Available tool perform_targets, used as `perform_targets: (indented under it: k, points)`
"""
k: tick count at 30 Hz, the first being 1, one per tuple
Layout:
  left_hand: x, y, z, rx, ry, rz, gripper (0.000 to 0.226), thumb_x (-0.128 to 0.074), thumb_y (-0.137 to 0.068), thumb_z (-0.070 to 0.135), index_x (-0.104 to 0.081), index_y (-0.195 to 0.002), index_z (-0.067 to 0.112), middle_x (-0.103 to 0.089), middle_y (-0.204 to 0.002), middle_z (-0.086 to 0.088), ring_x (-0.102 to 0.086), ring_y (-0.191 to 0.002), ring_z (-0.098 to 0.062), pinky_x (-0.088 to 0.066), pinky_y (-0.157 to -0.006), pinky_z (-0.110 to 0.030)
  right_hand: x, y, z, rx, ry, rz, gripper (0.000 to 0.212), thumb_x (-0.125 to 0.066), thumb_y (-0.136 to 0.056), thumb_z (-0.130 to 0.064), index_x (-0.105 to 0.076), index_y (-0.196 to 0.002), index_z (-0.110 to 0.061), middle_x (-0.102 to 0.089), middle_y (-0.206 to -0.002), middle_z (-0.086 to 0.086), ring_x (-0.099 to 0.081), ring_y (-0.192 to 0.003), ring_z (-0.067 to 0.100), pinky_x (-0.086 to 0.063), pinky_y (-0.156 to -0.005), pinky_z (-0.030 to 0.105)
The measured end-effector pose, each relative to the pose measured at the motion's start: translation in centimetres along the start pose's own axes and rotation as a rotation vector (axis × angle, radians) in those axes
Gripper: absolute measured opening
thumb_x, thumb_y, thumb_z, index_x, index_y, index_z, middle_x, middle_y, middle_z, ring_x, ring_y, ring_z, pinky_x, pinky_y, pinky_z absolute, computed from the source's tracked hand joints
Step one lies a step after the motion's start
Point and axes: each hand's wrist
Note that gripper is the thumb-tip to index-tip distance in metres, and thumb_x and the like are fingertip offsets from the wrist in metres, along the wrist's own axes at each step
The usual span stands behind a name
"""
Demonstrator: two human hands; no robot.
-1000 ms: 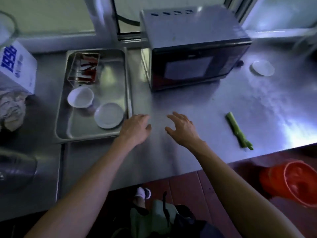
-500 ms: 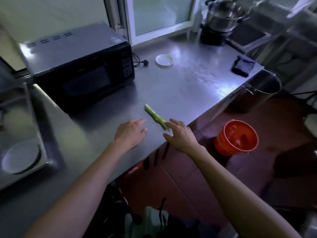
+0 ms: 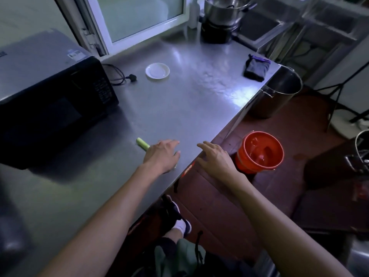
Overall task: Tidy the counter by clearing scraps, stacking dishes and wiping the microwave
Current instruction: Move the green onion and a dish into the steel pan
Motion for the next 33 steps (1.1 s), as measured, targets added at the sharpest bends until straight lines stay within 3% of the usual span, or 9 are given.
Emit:
perform_targets:
  k: [10,25,33]
  points:
    - [2.9,-11.4,-3.0,0.064,0.073,-0.006,0.046,-0.046,-0.098,0.041,-0.049,-0.141,0.025,-0.055,-0.141,0.0,-0.051,-0.127,-0.025,-0.044,-0.102,-0.039,2.9,-12.5,0.3,0.047,0.046,-0.054,0.055,-0.058,-0.095,-0.039,-0.043,-0.147,-0.026,-0.046,-0.148,-0.002,-0.043,-0.134,0.027,-0.04,-0.104,0.045]
    - [4.3,-19.0,-9.1,0.237,0.113,0.073,0.049,-0.05,-0.098,0.04,-0.048,-0.143,0.022,-0.05,-0.146,0.002,-0.041,-0.135,-0.022,-0.037,-0.109,-0.042,3.1,-28.0,-4.2,0.243,0.087,-0.174,0.059,-0.056,-0.096,-0.041,-0.037,-0.149,-0.025,-0.041,-0.152,-0.001,-0.034,-0.14,0.026,-0.034,-0.108,0.045]
    - [6.5,-26.7,-11.5,0.432,0.09,0.075,0.05,-0.05,-0.094,0.039,-0.048,-0.141,0.022,-0.052,-0.143,-0.002,-0.045,-0.132,-0.027,-0.039,-0.104,-0.044,3.3,-40.6,-4.3,0.359,0.118,-0.21,0.058,-0.056,-0.096,-0.038,-0.038,-0.148,-0.023,-0.041,-0.151,0.003,-0.034,-0.139,0.029,-0.035,-0.107,0.046]
Point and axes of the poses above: each hand's wrist, its own y-axis away from the middle knuckle, its own x-axis out of the back of the hand, z = x × y
